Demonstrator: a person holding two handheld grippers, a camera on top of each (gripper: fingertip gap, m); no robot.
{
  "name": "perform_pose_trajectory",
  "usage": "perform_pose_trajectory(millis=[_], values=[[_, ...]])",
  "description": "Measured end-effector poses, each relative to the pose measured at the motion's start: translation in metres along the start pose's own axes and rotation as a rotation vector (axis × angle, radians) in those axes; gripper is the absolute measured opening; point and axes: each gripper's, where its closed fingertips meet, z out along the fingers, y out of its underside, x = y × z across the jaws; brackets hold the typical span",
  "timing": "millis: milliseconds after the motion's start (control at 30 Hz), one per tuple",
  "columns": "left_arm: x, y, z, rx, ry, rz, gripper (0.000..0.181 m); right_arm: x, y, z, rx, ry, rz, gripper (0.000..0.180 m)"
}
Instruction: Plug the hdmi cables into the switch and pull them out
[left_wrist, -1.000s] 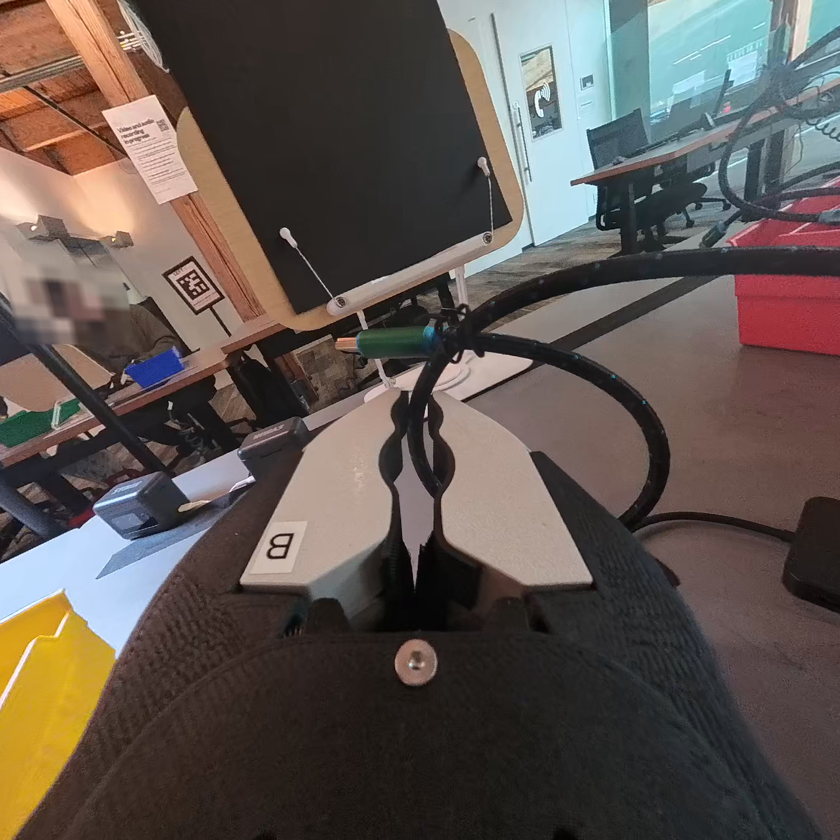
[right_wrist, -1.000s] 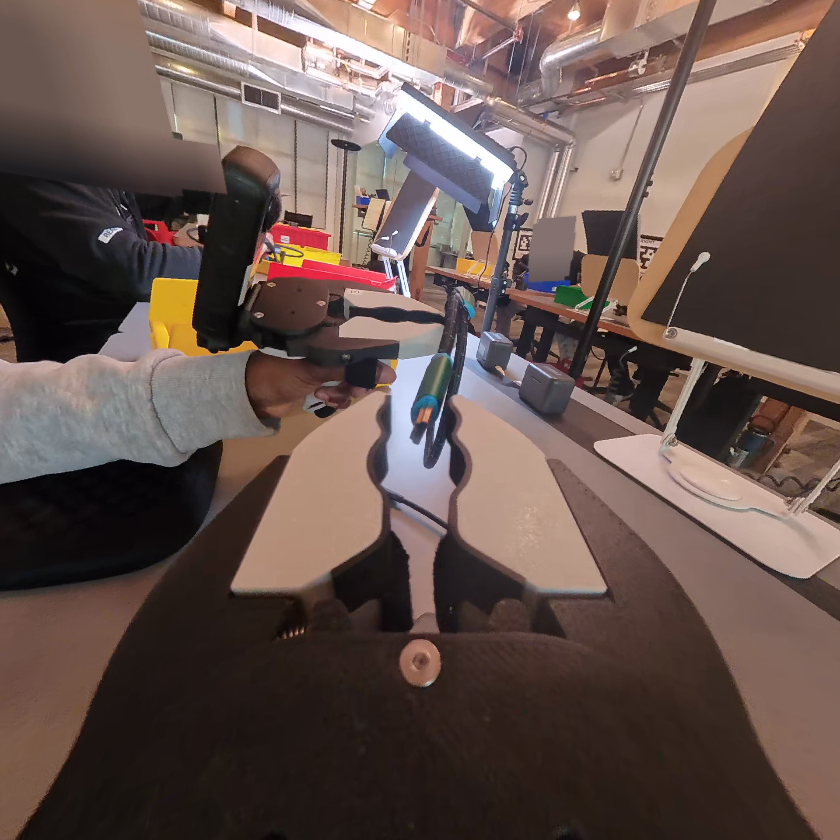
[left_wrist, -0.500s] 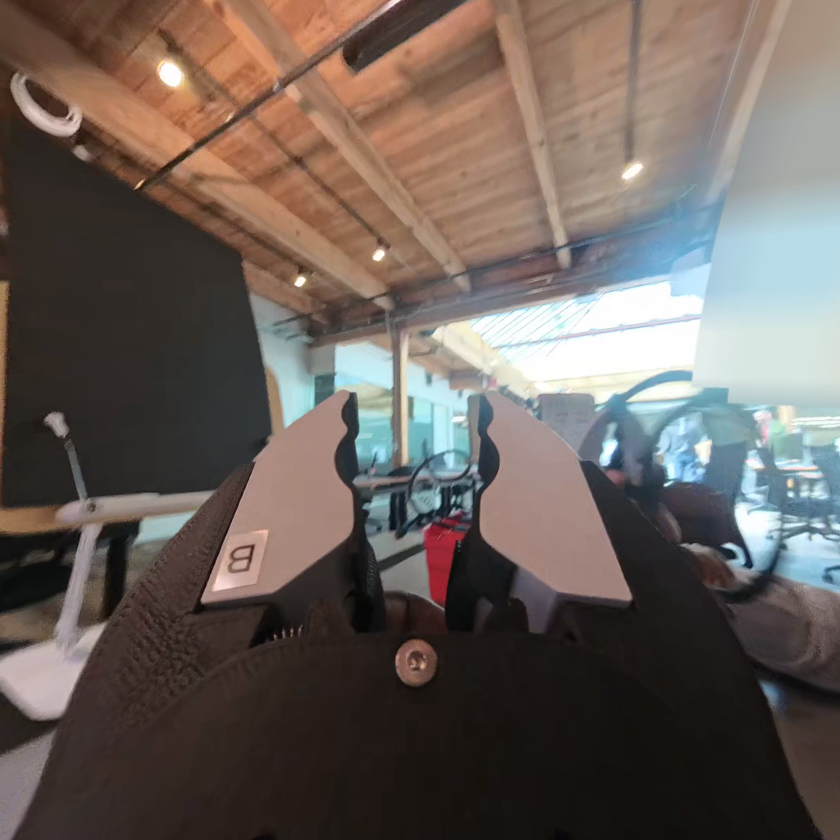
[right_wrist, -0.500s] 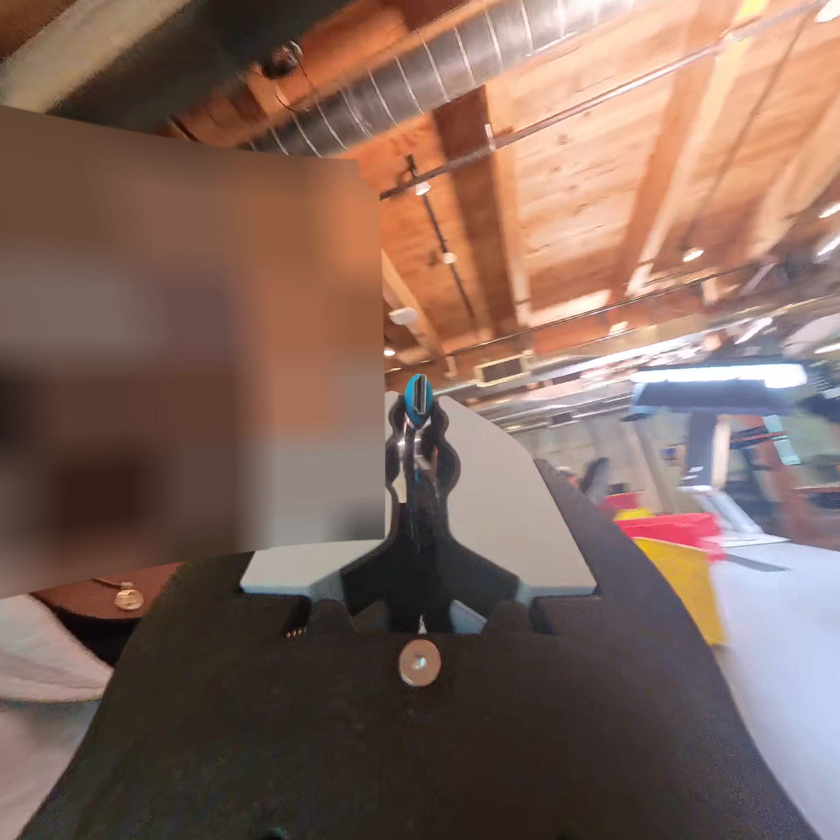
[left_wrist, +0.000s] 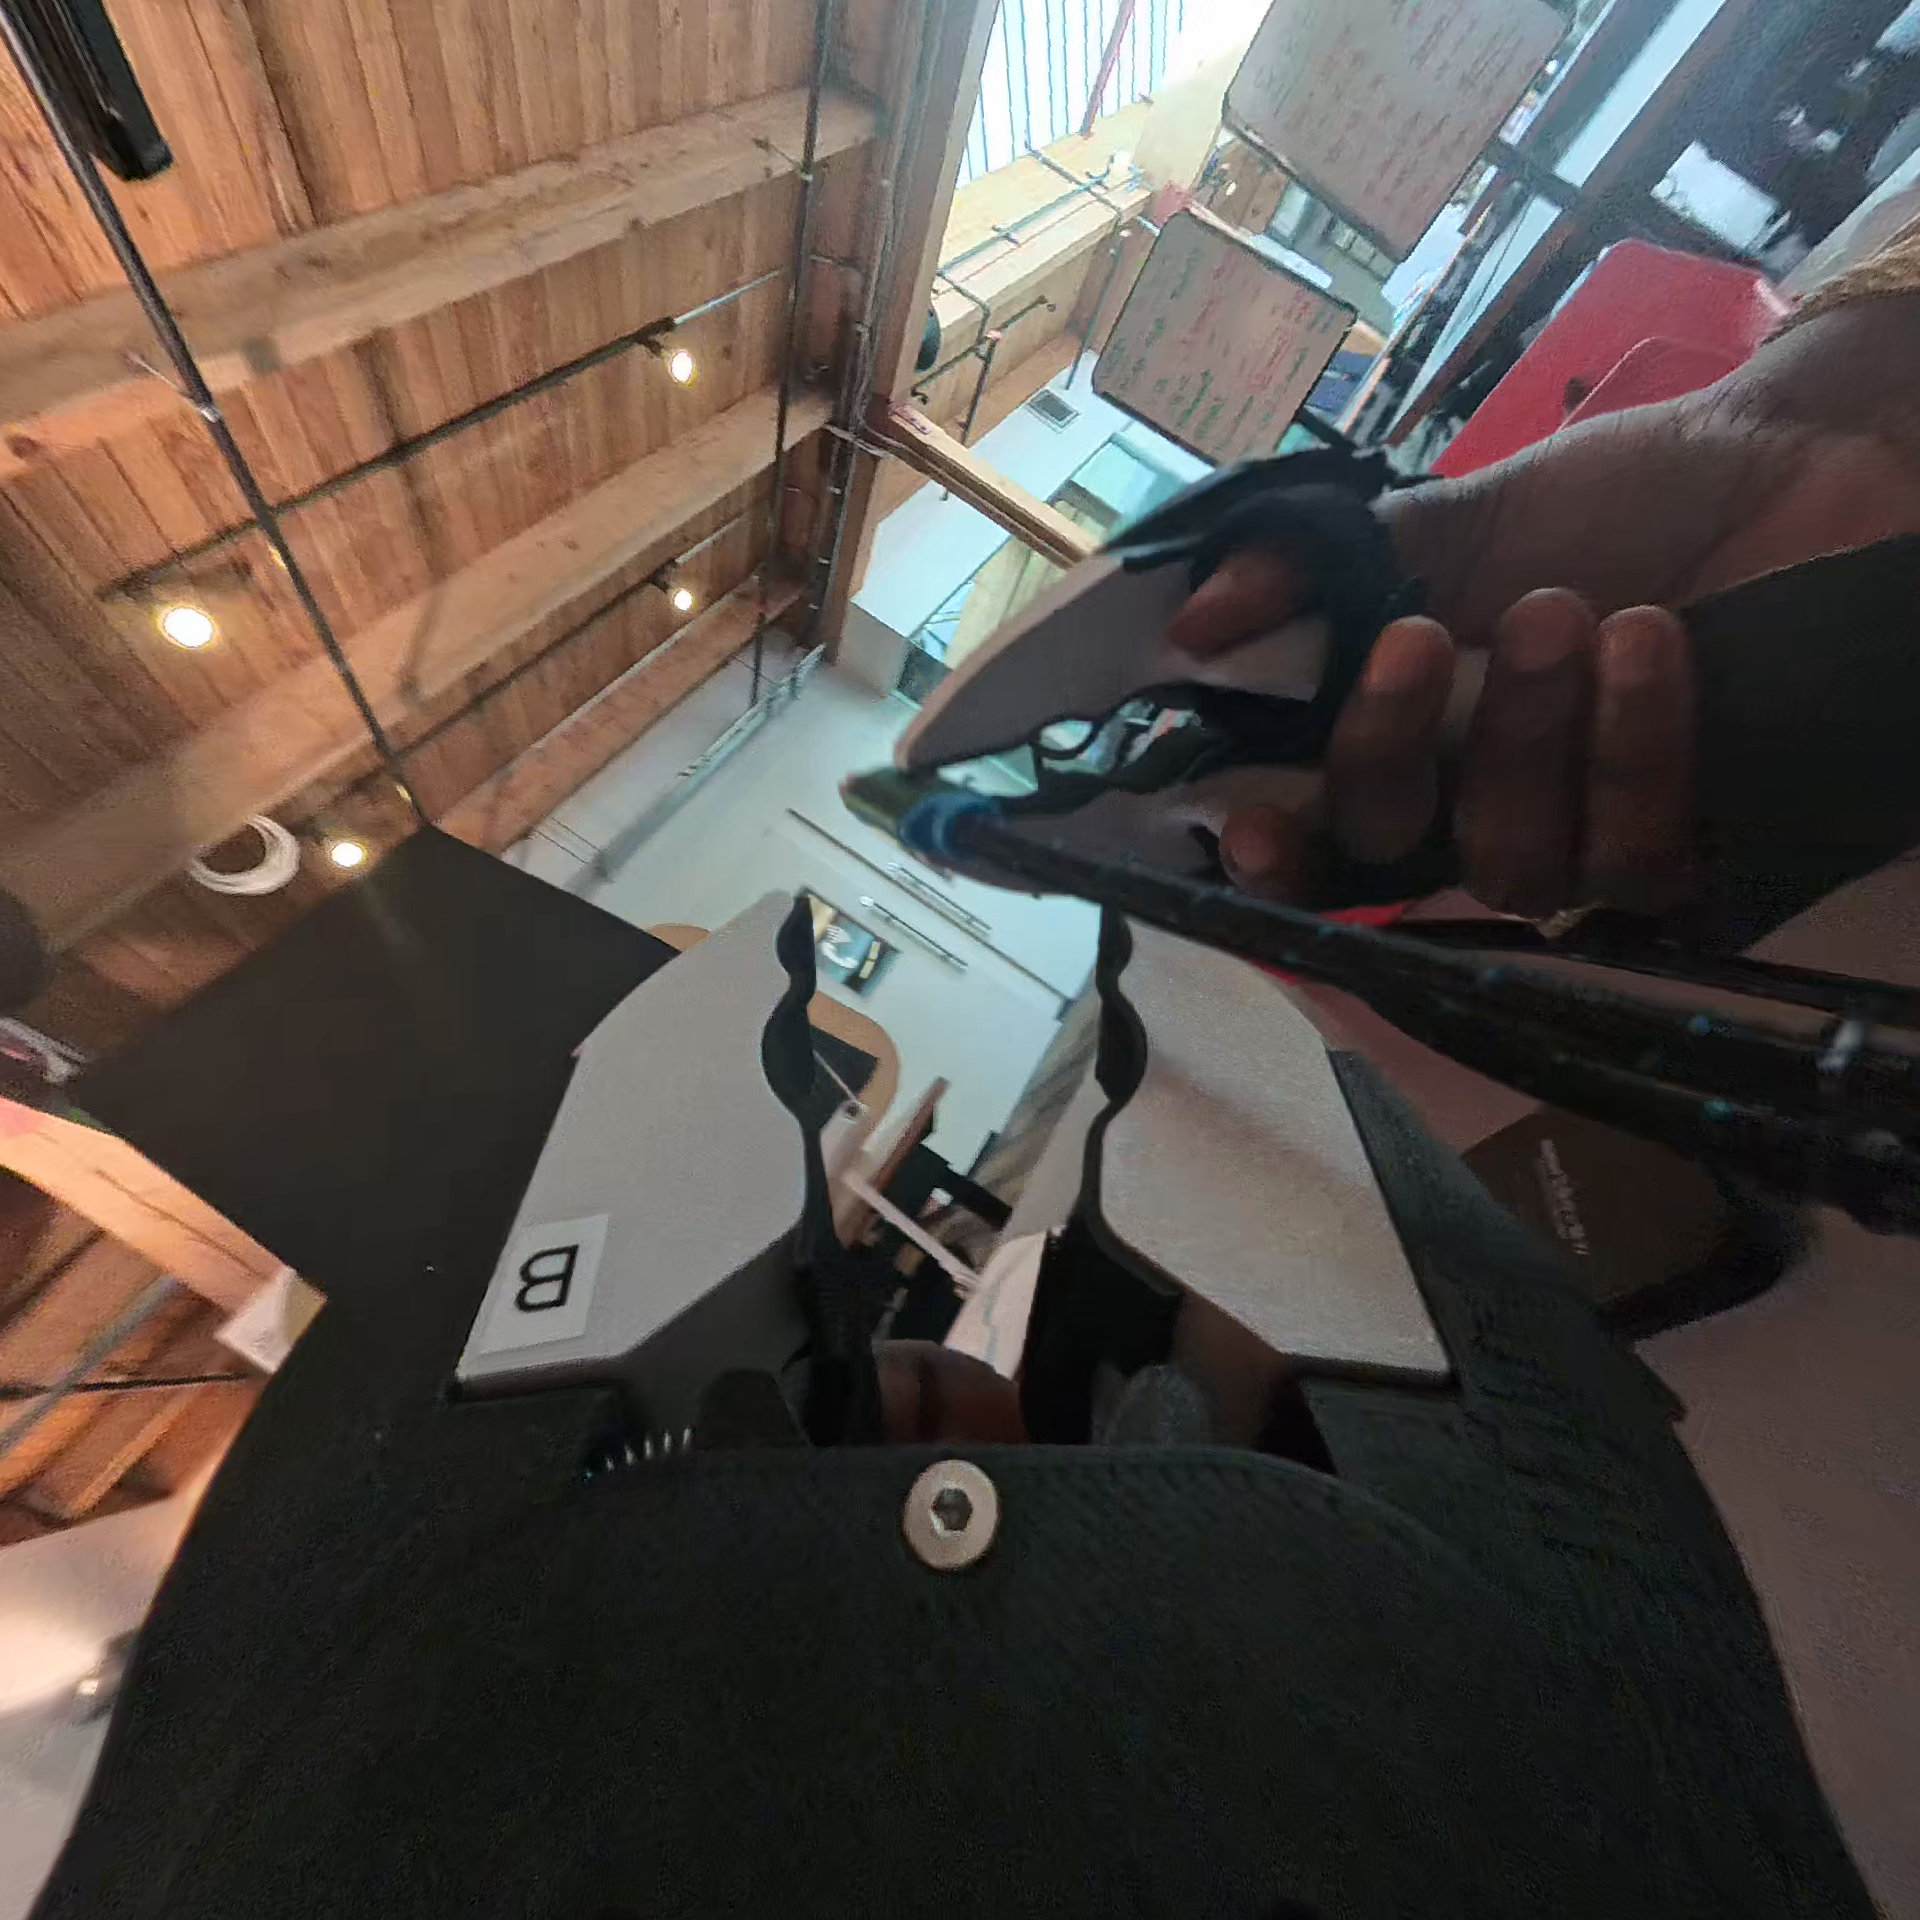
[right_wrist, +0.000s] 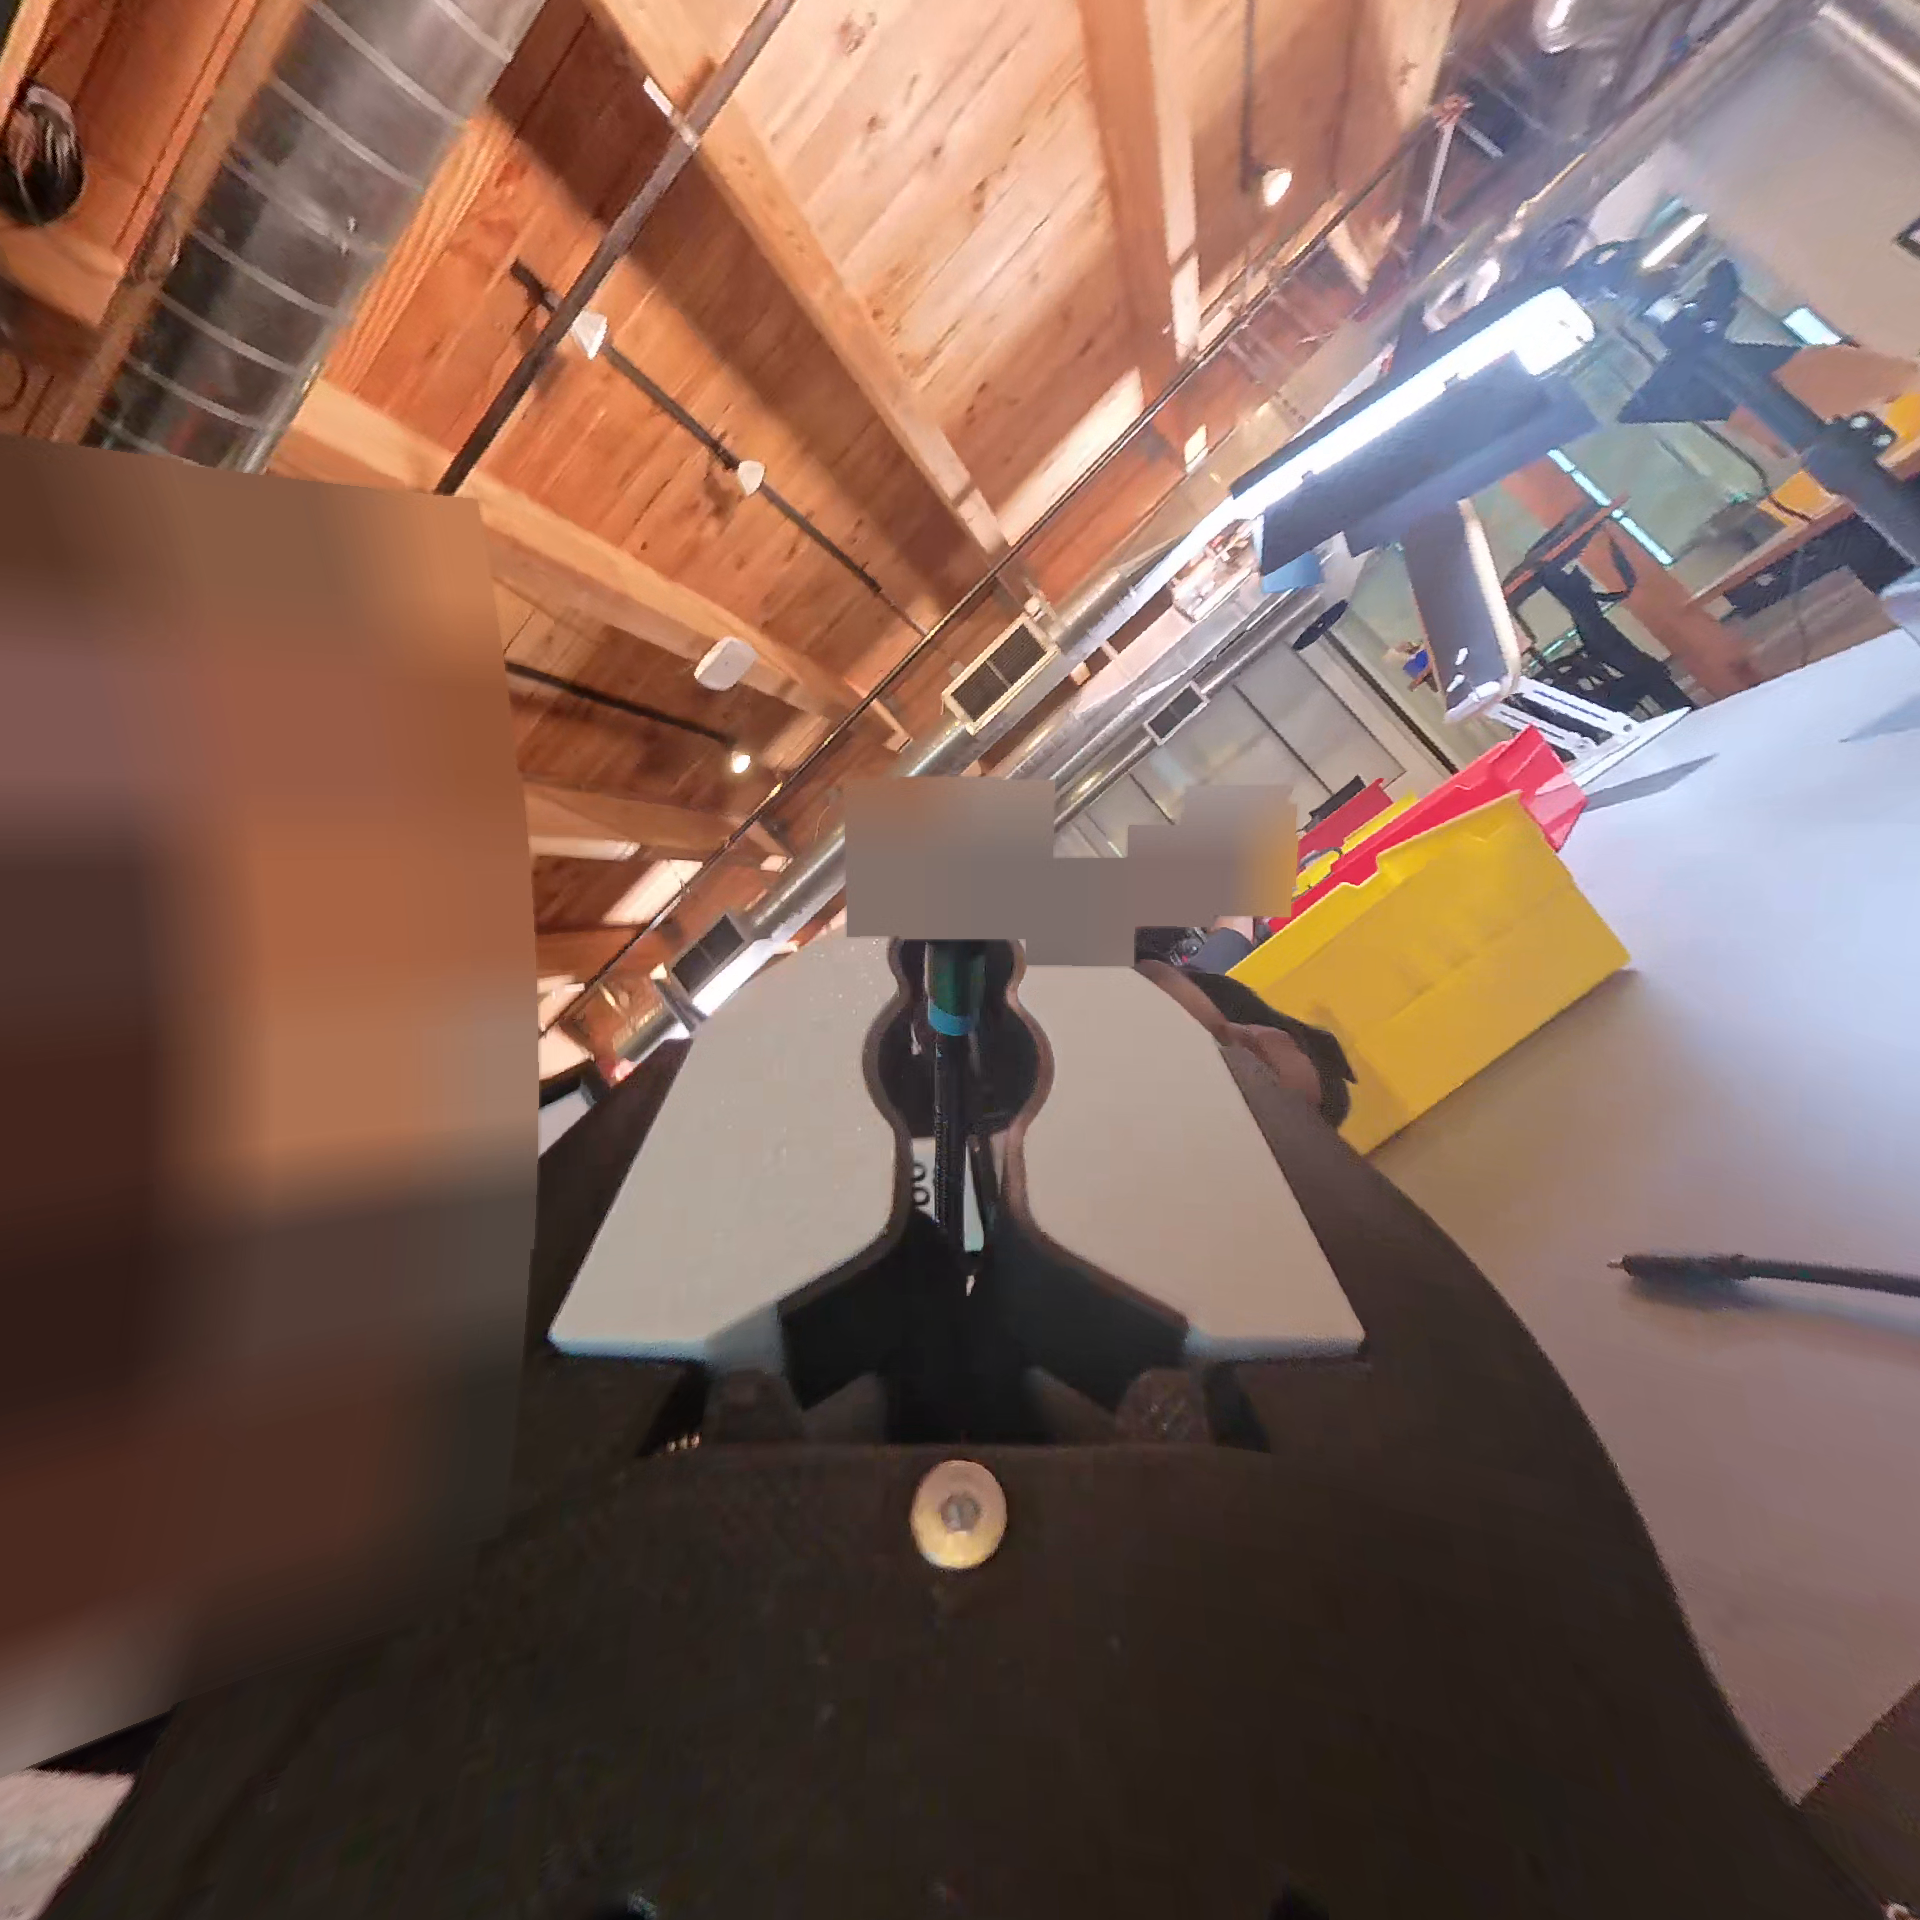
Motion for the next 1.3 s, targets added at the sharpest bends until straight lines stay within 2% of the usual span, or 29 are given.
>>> perform_pose_trajectory(millis=[33,167,233,300,400,533,633,667,800,867,933,1067,1200,1300], values=[[-0.002,-0.003,-0.001,0.006,-0.015,0.027,0.051,0.003,-0.001,-0.001,0.020,0.011,0.020,0.011],[0.000,-0.009,-0.002,0.010,-0.019,0.118,0.044,0.011,-0.001,-0.002,0.077,0.021,0.102,0.011],[0.007,-0.009,-0.001,0.010,0.010,0.151,0.028,0.013,0.001,-0.002,0.099,0.025,0.126,0.010],[0.005,-0.009,-0.001,0.002,-0.005,0.152,0.020,0.016,-0.001,-0.003,0.116,0.039,0.142,0.010],[-0.001,-0.008,-0.003,0.023,0.004,-0.016,0.010,0.018,-0.001,-0.004,0.111,0.057,0.166,0.010],[-0.007,-0.007,-0.006,0.087,0.105,-0.367,0.010,0.018,0.003,-0.002,0.020,0.075,0.195,0.029],[-0.018,-0.008,-0.012,0.160,0.191,-0.663,0.009,0.005,0.002,0.001,-0.088,0.067,0.028,0.043],[-0.019,-0.009,-0.015,0.190,0.245,-0.746,0.009,0.003,0.002,0.002,-0.133,0.100,-0.080,0.055],[-0.028,-0.015,-0.028,0.306,0.378,-0.990,0.009,-0.001,0.009,0.001,-0.333,0.281,-0.636,0.056],[-0.026,-0.019,-0.030,0.335,0.430,-1.043,0.009,-0.011,0.014,0.005,-0.367,0.277,-0.774,0.052],[-0.019,-0.024,-0.032,0.351,0.488,-1.072,0.008,-0.015,0.013,0.006,-0.343,0.275,-0.840,0.040],[-0.012,-0.031,-0.032,0.373,0.542,-1.111,0.009,-0.008,0.024,0.004,-0.397,0.247,-0.827,0.039],[-0.012,-0.031,-0.032,0.373,0.550,-1.124,0.009,-0.008,0.033,0.005,-0.422,0.216,-0.820,0.022],[-0.013,-0.032,-0.033,0.379,0.556,-1.139,0.009,-0.008,0.034,0.006,-0.421,0.216,-0.845,0.021]])
